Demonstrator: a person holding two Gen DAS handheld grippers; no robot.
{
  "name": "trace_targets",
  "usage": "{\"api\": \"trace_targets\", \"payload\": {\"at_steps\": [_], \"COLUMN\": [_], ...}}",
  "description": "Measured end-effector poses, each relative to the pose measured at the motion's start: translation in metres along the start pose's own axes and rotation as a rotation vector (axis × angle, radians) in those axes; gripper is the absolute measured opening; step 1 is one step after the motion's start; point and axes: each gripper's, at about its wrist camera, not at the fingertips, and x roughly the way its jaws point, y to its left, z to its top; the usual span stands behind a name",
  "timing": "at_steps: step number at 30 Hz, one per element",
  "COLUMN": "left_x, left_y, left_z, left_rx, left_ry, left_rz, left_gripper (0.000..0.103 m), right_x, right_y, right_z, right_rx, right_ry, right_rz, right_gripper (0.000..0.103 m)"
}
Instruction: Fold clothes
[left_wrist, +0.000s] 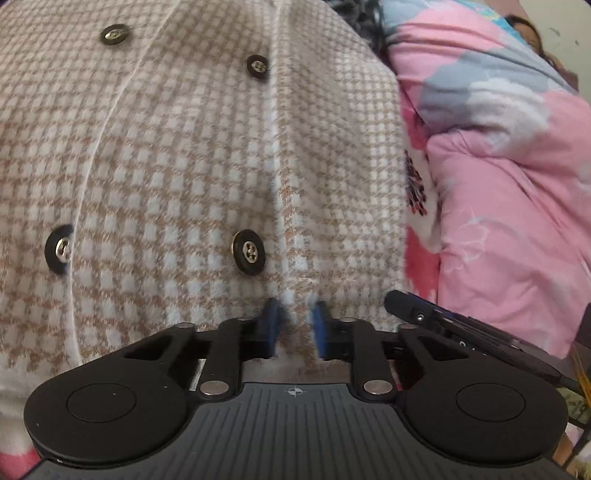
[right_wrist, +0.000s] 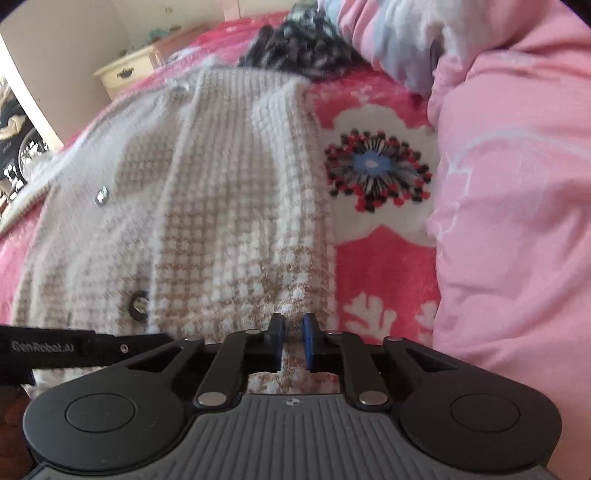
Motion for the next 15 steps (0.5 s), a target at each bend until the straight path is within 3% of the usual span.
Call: {"api": "trace_targets", "payload": {"at_steps": [5, 7, 10, 13, 15], "left_x": [-0.026, -0.03, -0.015, -0.006, -0.013], "left_y": [-0.004, 0.004, 0.005, 0.0, -0.004], "left_z": [-0.007, -0.011, -0.016, -0.018, -0.015], "left_rx": [-0.029, -0.081, -0.07, 0.023, 0.065], "left_ry": [-0.08, -0.083, -0.067, -0.077, -0.061], "left_rz": [-0.024, -0.022, 0.012, 0.03, 0.022], "left_gripper": [0.007, 0.006, 0.007, 0.014, 0.03], "right_x": [-0.007, 0.006, 0.017, 0.004, -0.009], "right_y": [0.005, 0.001, -0.008, -0.011, -0.011], "right_z": [-0.005, -0.012, -0.016, -0.011, -0.001], "right_rx": [0.0, 0.022, 0.063, 0.063, 0.031], "right_ry": [0.014, 0.041, 0.047, 0.034, -0.005], "right_rz": [0.028, 0.024, 0.035, 0.021, -0.006], "right_gripper": [0.011, 0.011, 0.014, 0.022, 0.029]}}
